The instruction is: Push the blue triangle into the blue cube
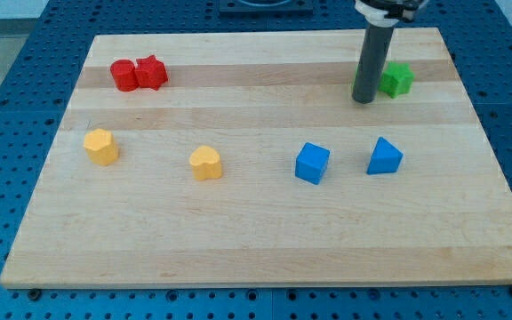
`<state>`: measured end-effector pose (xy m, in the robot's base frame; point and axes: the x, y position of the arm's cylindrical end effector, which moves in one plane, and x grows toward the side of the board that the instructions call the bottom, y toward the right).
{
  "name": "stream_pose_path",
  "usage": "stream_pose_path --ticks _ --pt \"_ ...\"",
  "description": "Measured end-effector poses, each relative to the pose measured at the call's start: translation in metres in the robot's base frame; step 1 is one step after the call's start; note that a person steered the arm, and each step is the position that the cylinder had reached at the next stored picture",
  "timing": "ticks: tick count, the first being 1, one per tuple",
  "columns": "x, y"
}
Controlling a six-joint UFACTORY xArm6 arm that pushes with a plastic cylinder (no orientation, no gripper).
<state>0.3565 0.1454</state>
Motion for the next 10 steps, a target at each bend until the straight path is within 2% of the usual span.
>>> stream_pose_path --ticks 1,3,4,5,6,7,8,10 --pt "0.018 0.012" --pt "0.017 -0.060" --pt "0.000 -0.077" --pt "0.002 -0.034" --pt "0.003 0.043" --pt "0.020 0.087" --pt "0.048 0.089" --pt "0.117 0.030"
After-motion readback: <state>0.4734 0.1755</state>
